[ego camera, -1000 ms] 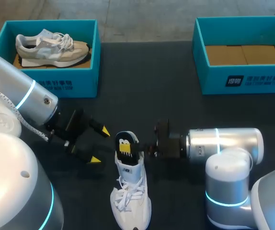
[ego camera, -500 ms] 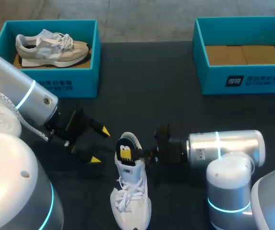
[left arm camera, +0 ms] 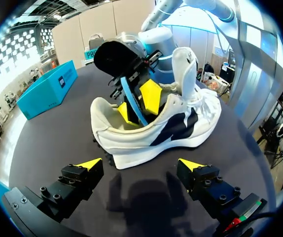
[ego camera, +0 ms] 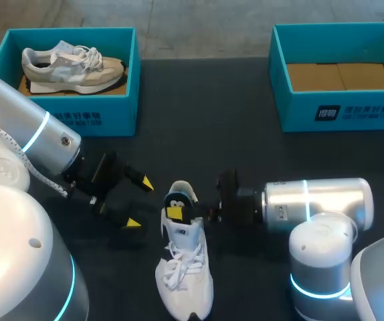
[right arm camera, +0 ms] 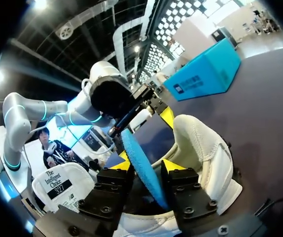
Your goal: Take the shoe out of the shoebox, open the shoe tongue, remove and reinsert the insole, then place the shoe into the shoebox
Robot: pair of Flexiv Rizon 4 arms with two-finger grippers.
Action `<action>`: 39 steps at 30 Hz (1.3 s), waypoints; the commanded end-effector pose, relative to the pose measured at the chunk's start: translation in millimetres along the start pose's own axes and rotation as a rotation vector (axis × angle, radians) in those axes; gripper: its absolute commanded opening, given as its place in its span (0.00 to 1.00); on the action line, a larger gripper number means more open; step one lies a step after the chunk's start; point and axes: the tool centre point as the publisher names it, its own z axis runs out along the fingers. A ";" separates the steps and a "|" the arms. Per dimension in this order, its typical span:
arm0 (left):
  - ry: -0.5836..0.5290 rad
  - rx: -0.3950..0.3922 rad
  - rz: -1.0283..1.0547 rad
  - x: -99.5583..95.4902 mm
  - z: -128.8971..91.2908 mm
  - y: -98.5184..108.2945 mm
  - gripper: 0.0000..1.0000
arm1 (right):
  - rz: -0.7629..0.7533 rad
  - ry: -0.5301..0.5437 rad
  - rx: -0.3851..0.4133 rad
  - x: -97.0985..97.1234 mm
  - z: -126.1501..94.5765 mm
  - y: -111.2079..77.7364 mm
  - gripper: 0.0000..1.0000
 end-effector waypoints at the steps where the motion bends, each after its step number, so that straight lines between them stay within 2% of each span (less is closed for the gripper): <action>1: -0.001 -0.003 0.000 0.9 0.1 -0.7 1.00 | -0.005 -0.007 0.004 -0.4 -0.8 3.9 0.42; 15: -0.001 -0.003 0.000 0.9 0.1 -0.7 1.00 | -0.081 -0.009 0.003 8.6 -1.2 9.6 0.44; 22: -0.001 -0.003 0.000 0.9 0.1 -0.7 1.00 | -0.112 -0.036 0.001 13.0 -9.3 12.6 0.43; 35: -0.001 -0.003 0.000 0.9 0.1 -0.7 1.00 | -0.128 -0.067 0.009 7.9 -16.9 16.1 0.45; 39: -0.001 -0.003 0.000 0.9 0.1 -0.7 1.00 | -0.103 -0.079 0.040 0.8 -20.4 14.6 0.45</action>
